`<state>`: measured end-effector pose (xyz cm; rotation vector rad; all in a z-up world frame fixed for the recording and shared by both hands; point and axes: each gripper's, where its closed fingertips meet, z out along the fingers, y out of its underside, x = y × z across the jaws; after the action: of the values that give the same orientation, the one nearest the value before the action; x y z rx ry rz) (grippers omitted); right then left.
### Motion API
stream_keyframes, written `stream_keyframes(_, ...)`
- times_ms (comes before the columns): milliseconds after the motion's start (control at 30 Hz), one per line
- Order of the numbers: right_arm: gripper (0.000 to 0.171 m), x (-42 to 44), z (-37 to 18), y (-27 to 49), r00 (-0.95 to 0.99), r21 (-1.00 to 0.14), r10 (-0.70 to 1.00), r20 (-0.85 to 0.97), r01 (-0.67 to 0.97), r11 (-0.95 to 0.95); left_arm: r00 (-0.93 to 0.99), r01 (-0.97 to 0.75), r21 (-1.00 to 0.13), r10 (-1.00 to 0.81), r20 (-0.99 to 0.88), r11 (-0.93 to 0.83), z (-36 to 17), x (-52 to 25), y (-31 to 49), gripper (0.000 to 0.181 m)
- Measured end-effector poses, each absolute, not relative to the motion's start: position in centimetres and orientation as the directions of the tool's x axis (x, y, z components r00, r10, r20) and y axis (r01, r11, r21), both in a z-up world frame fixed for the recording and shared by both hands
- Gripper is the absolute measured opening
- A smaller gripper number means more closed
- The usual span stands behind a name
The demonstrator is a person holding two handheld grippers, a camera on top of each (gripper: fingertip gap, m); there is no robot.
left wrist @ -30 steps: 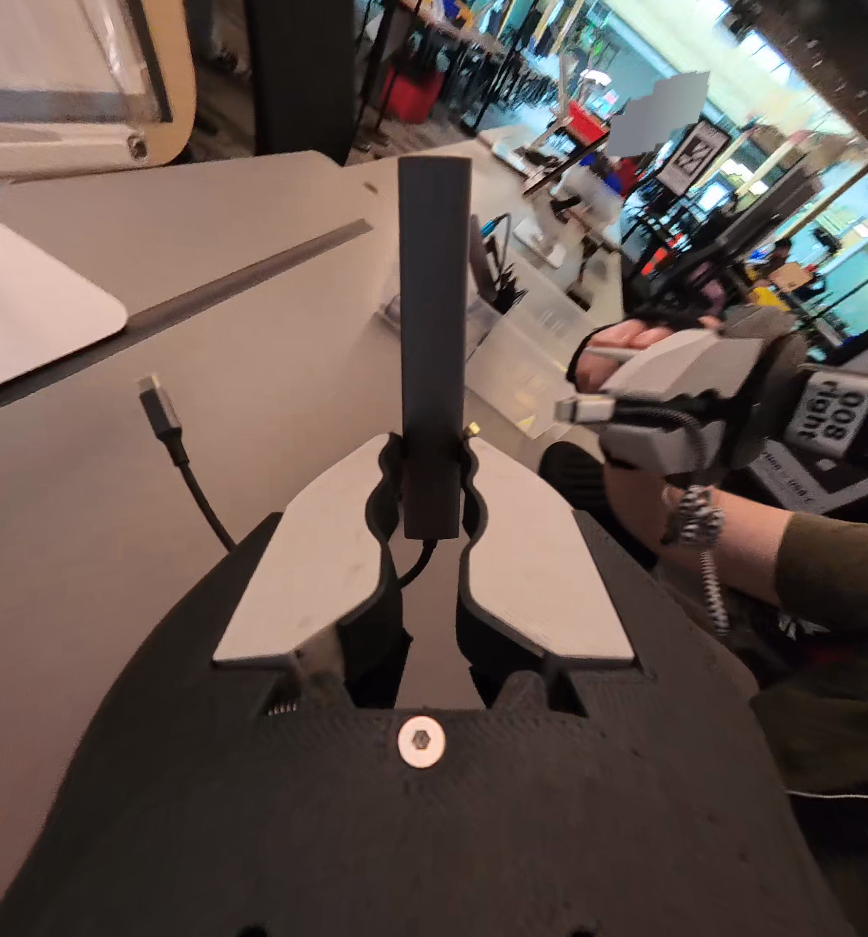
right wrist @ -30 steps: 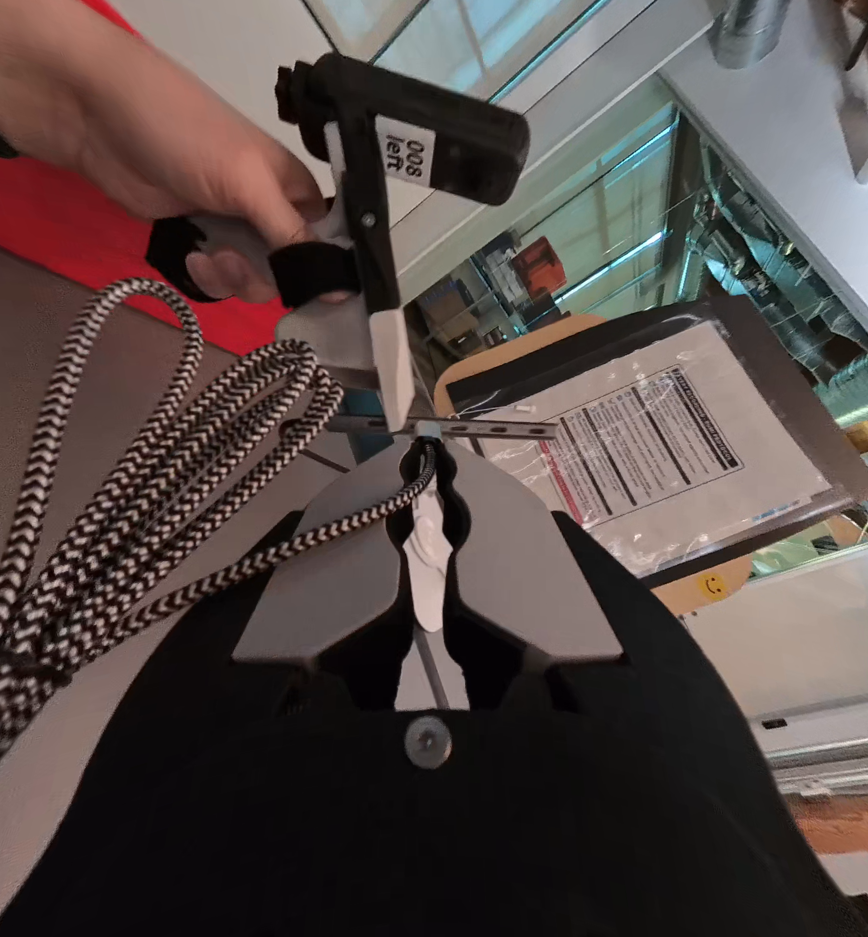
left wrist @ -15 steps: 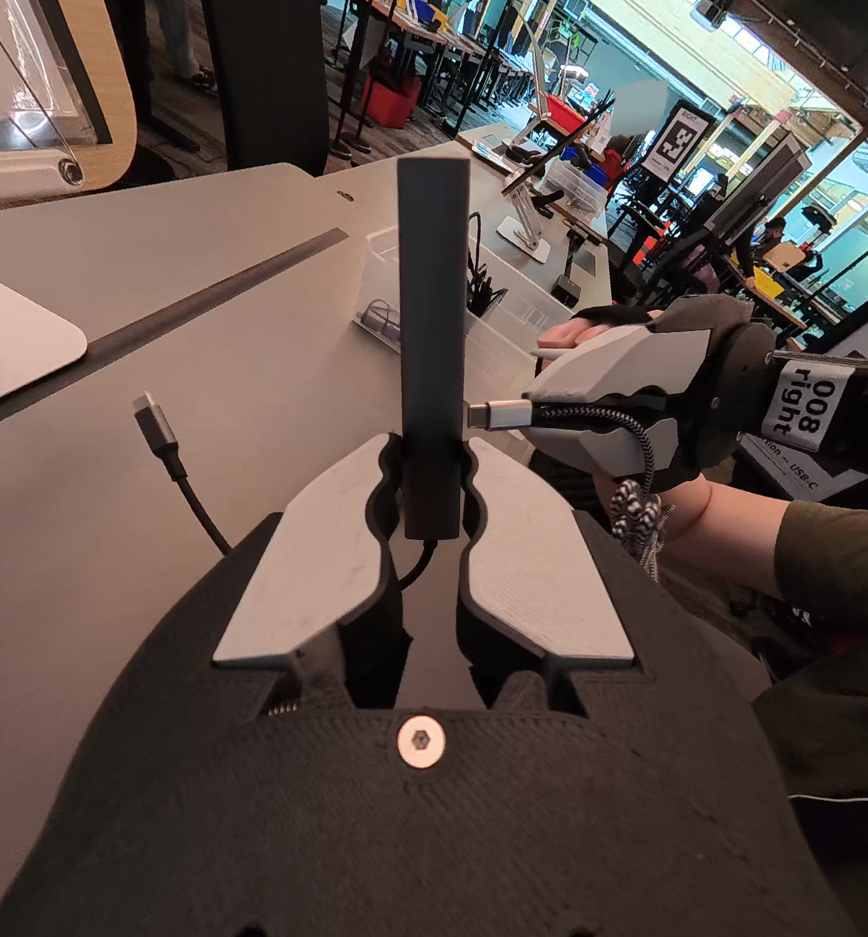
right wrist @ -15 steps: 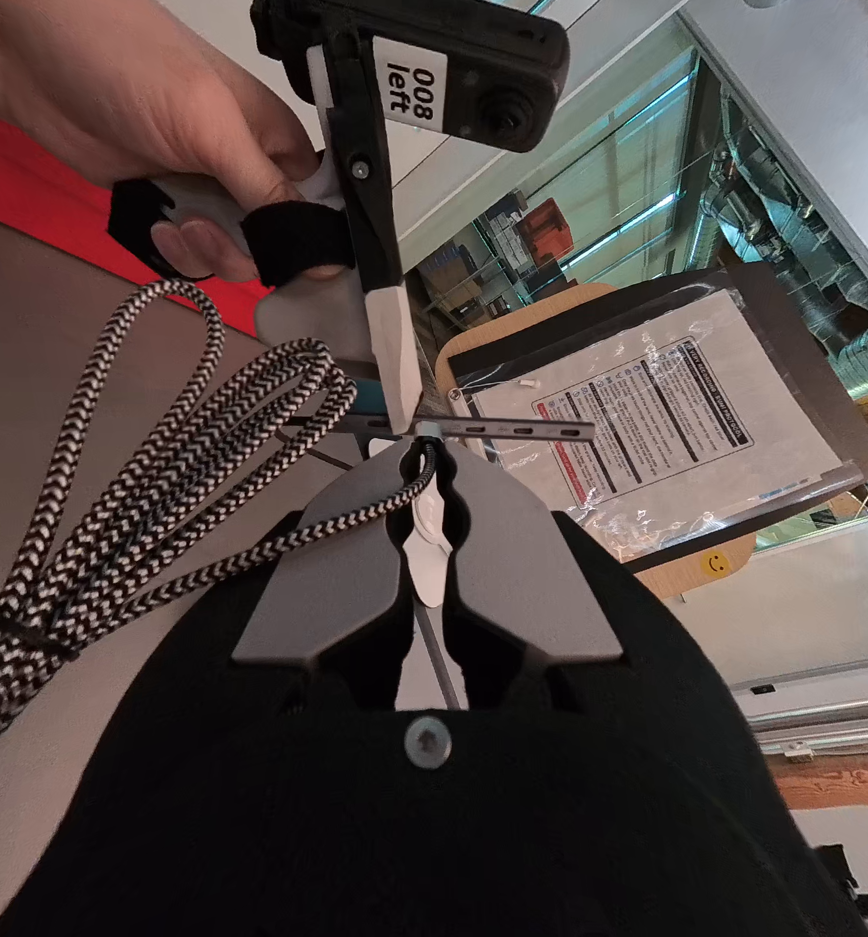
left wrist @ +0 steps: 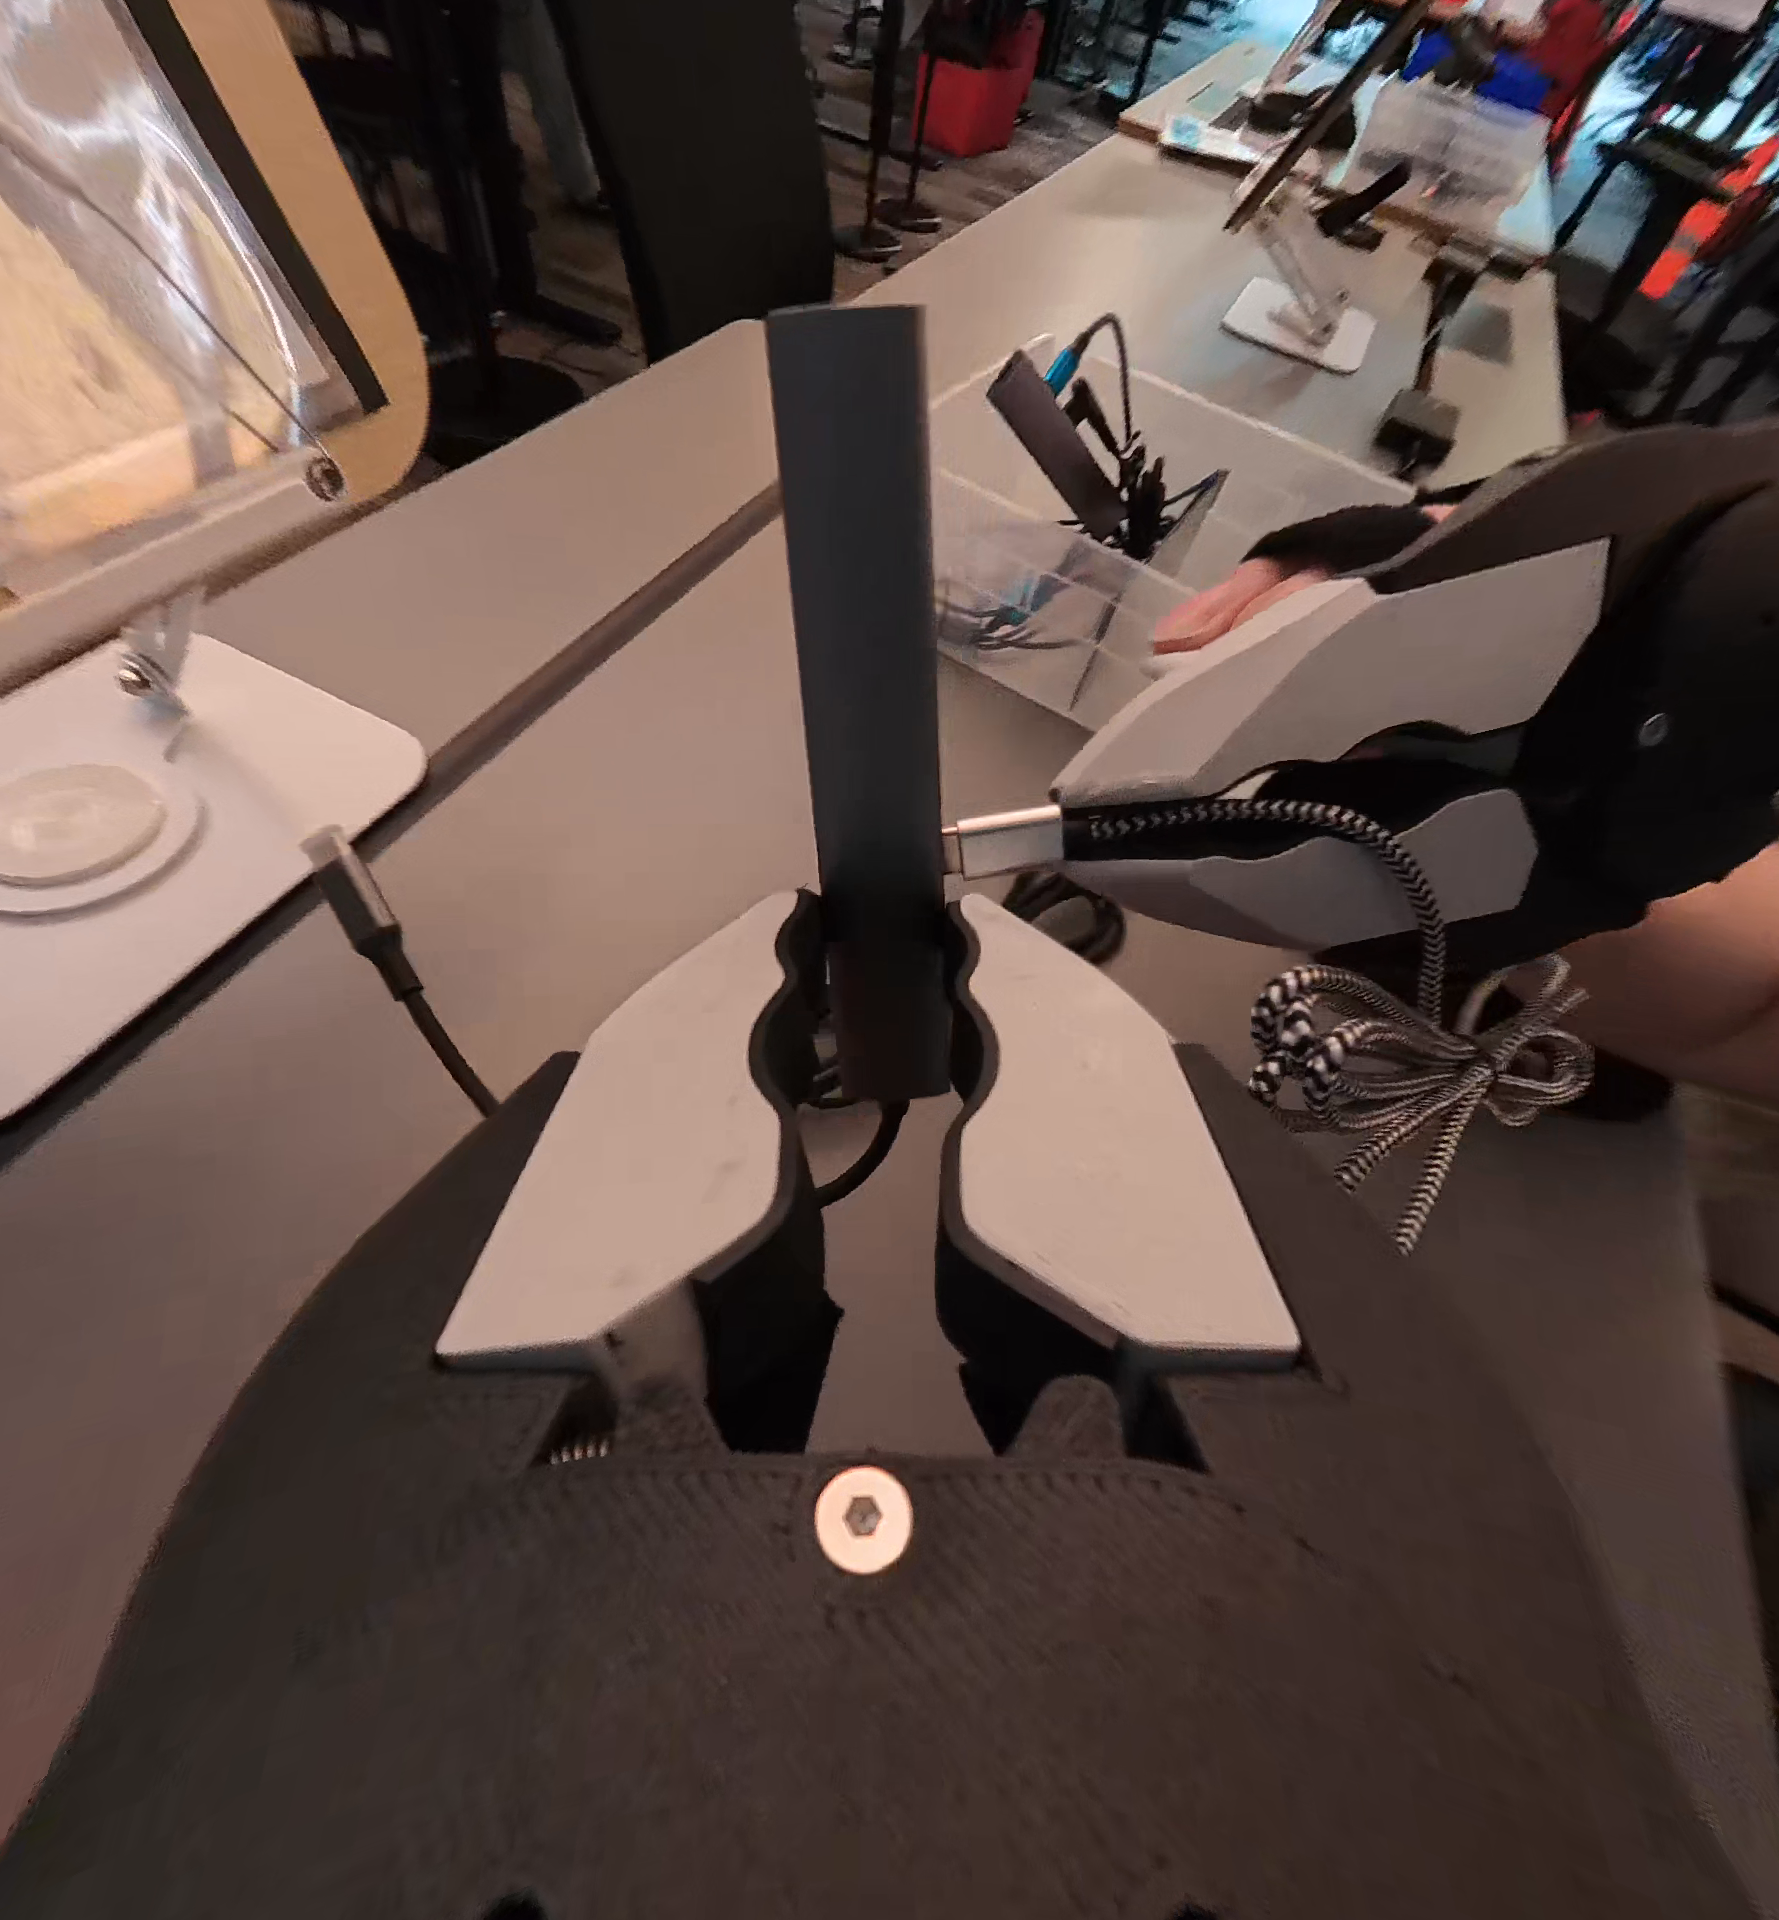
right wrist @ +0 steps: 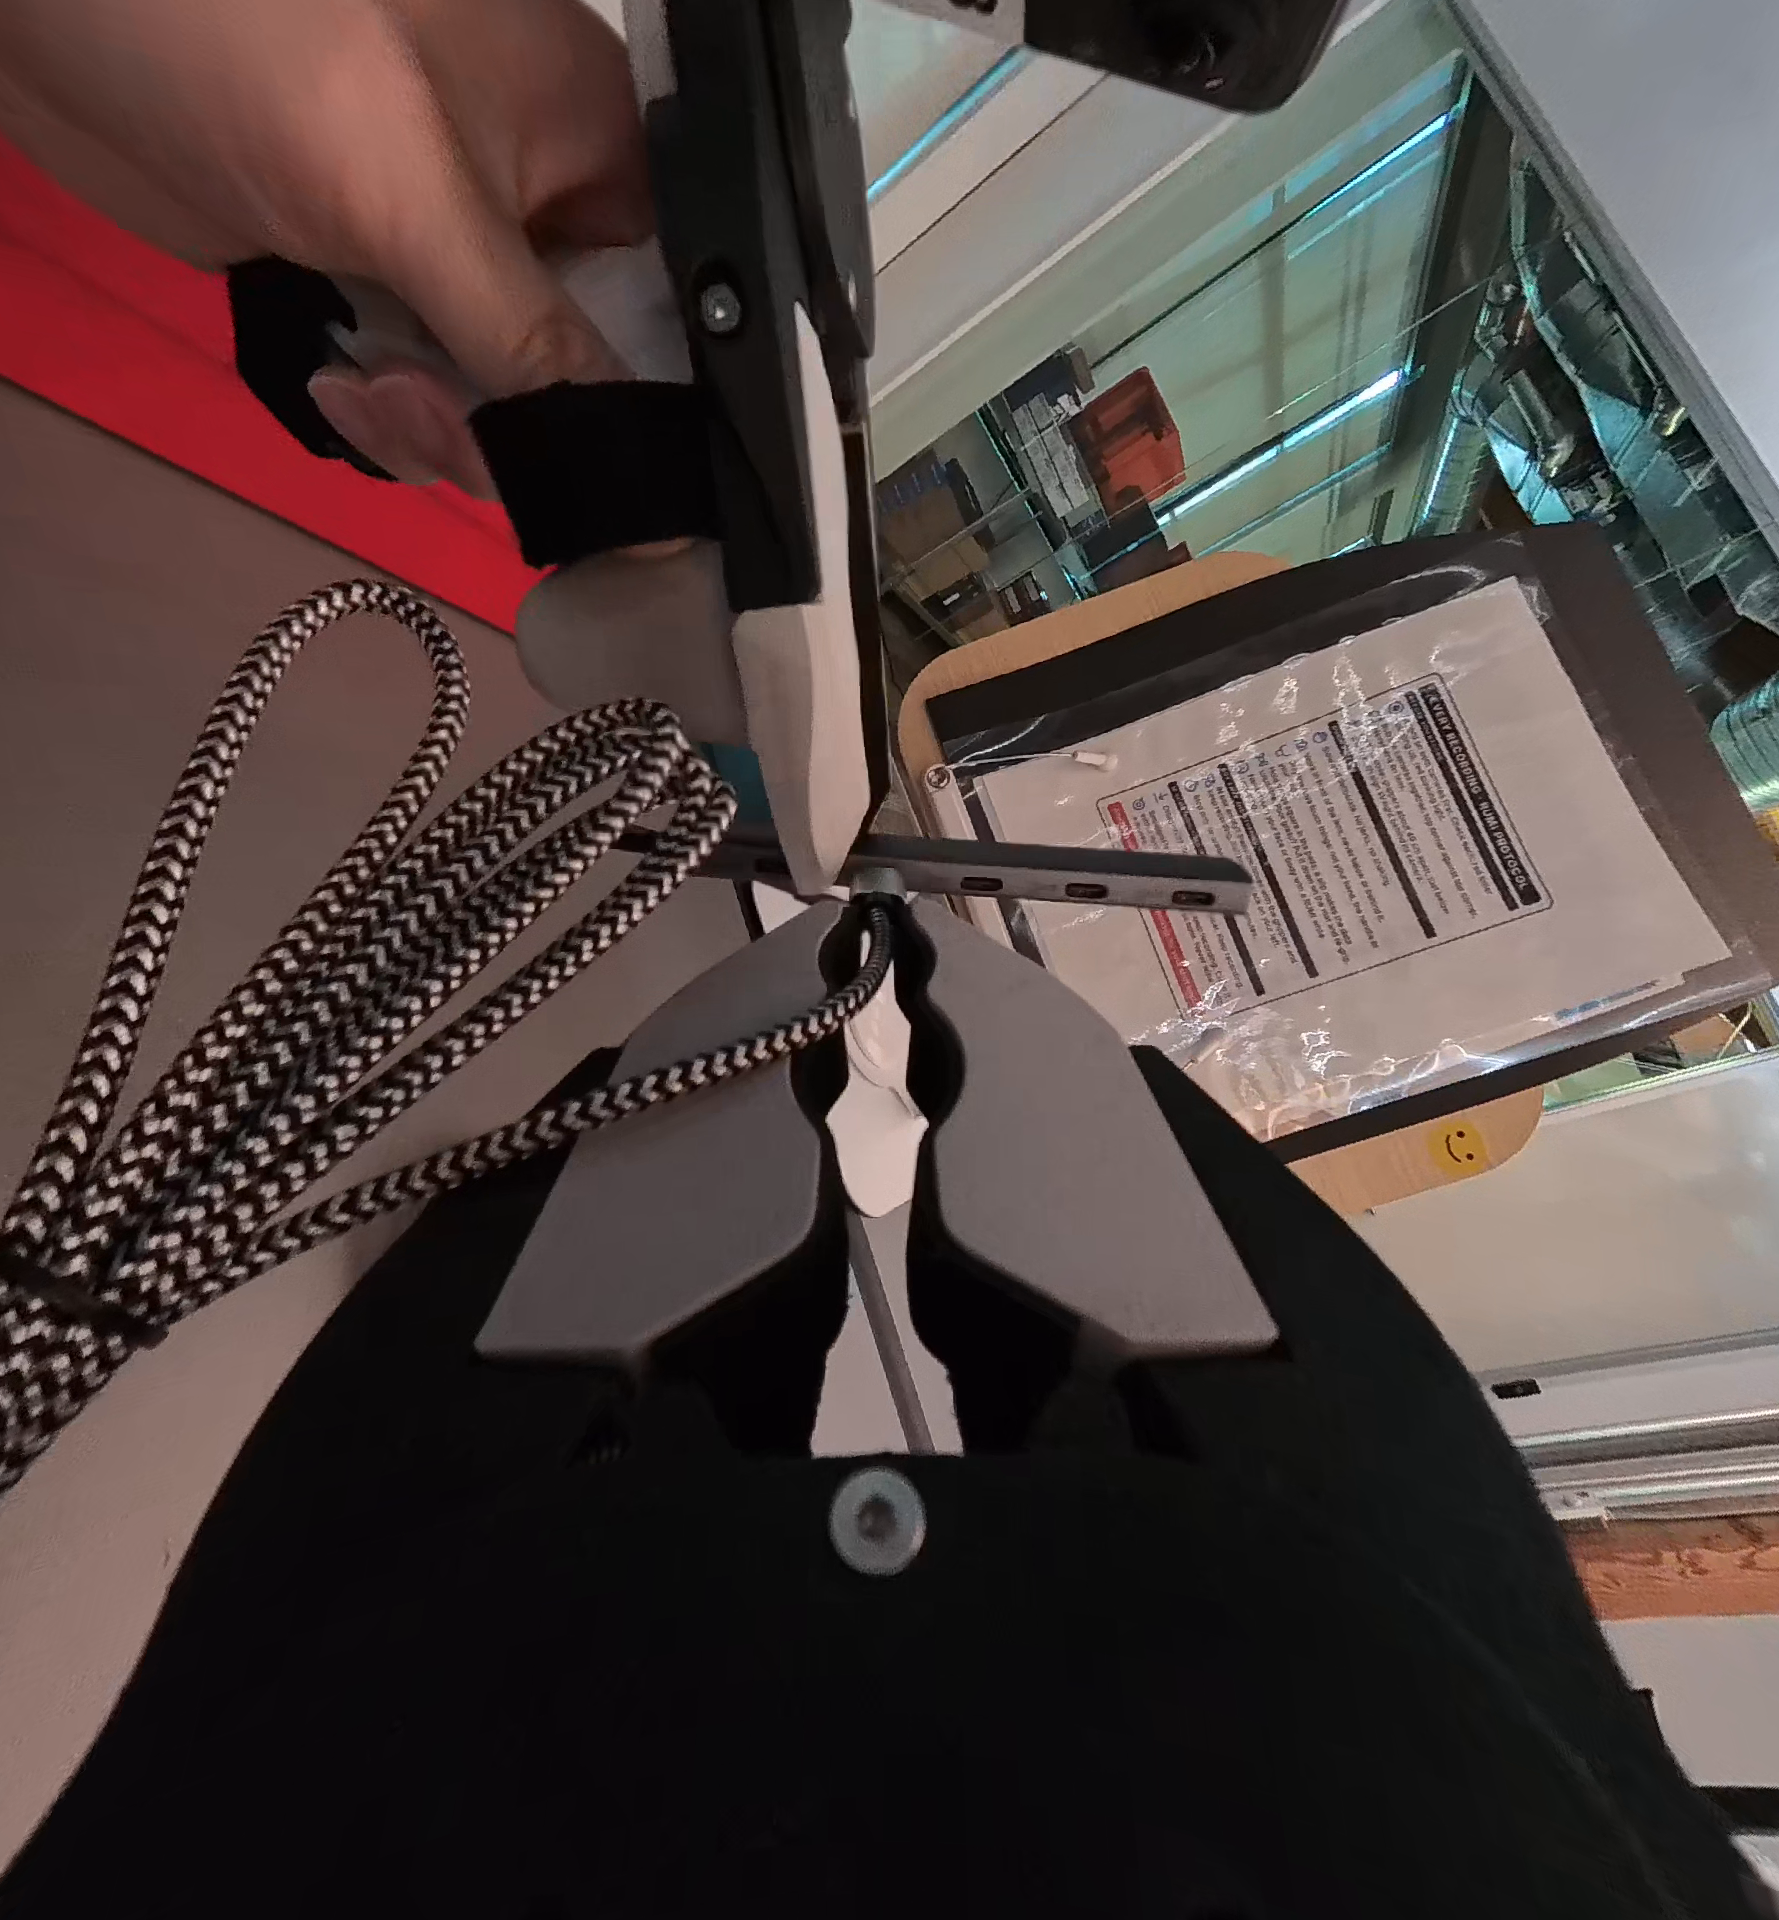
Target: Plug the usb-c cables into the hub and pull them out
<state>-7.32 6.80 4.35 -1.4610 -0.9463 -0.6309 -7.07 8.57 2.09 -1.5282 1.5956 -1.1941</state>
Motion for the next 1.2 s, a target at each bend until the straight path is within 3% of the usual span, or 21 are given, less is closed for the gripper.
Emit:
stream_keyframes(633, 0.008, -7.2, 4.5, 6.8, 0.545, -0.563, 0.177, 0.819, 0.823, 0.071, -0.053, -0.420, -0.906, -0.998, -0.027, 0.047, 2.7, -7.2, 8.5, 0.021)
stream_keyframes(800, 0.016, -8.2, 2.6, 7.4, 0.594, -0.645, 0.301, 0.746, 0.757, 0.105, -0.043, -0.514, -0.852, -0.995, -0.090, 0.100, 2.1, -8.1, 9.7, 0.021)
stream_keyframes(900, 0.016, -8.4, 2.1, 7.3, 0.671, -0.763, 0.408, 0.619, 0.637, 0.109, -0.026, -0.531, -0.843, -0.996, -0.087, 0.087, 2.6, -9.1, 10.3, 0.021)
stream_keyframes(1033, 0.013, -8.0, 2.1, 7.3, 0.739, -0.863, 0.479, 0.473, 0.499, 0.082, 0.040, -0.564, -0.795, -0.954, -0.296, 0.222, 2.8, -9.2, 11.2, 0.021)
stream_keyframes(1200, 0.013, -6.2, 1.2, 8.2, 0.786, -0.873, 0.438, 0.437, 0.487, -0.003, 0.080, -0.599, -0.698, -0.838, -0.540, 0.393, 3.2, -8.9, 11.7, 0.021)
